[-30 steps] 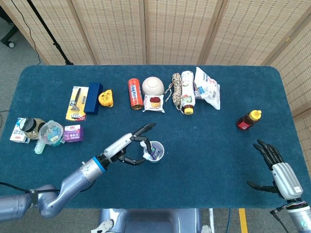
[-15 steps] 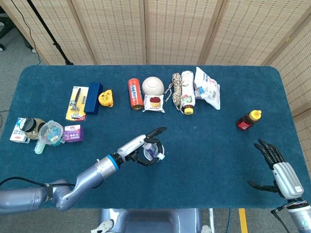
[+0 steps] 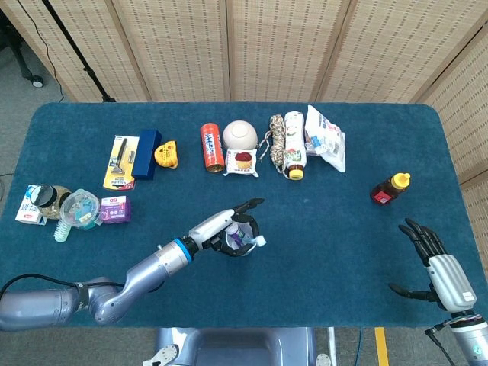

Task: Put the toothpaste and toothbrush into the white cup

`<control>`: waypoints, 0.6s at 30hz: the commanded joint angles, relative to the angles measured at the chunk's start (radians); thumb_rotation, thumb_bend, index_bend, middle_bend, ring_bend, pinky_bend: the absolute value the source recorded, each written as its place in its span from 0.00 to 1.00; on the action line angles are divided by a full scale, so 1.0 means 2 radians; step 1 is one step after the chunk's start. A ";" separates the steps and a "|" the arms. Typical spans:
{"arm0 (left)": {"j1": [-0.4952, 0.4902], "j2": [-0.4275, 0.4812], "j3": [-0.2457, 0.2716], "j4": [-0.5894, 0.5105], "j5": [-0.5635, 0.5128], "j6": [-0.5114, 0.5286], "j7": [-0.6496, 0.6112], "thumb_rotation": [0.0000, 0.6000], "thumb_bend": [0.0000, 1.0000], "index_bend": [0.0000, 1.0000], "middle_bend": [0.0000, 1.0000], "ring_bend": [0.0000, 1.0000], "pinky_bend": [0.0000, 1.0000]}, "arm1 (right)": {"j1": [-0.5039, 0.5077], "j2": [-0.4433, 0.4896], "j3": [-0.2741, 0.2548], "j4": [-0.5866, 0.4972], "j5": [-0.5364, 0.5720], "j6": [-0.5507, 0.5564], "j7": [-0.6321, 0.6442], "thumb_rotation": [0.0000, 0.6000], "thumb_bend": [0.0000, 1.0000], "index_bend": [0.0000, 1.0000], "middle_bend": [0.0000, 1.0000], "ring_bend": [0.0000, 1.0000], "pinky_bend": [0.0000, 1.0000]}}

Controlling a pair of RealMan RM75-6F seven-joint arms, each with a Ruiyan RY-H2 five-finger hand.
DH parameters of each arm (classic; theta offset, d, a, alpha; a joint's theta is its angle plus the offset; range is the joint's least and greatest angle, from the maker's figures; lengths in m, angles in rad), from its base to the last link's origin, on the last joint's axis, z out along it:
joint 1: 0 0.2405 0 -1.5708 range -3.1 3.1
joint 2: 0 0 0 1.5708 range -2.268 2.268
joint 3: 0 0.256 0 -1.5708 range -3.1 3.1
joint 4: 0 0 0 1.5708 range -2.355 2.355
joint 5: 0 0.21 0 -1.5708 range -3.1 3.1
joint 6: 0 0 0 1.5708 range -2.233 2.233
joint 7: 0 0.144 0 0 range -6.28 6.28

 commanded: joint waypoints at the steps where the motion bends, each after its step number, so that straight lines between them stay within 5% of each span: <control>1: 0.003 -0.002 -0.003 -0.002 -0.003 0.006 0.002 1.00 0.40 0.31 0.00 0.00 0.00 | 0.000 0.000 0.000 0.000 0.000 0.000 0.000 1.00 0.00 0.00 0.00 0.00 0.00; 18: 0.016 0.015 -0.017 -0.032 0.009 0.021 -0.005 1.00 0.40 0.28 0.00 0.00 0.00 | -0.001 0.001 0.001 0.000 0.000 0.002 0.002 1.00 0.00 0.00 0.00 0.00 0.00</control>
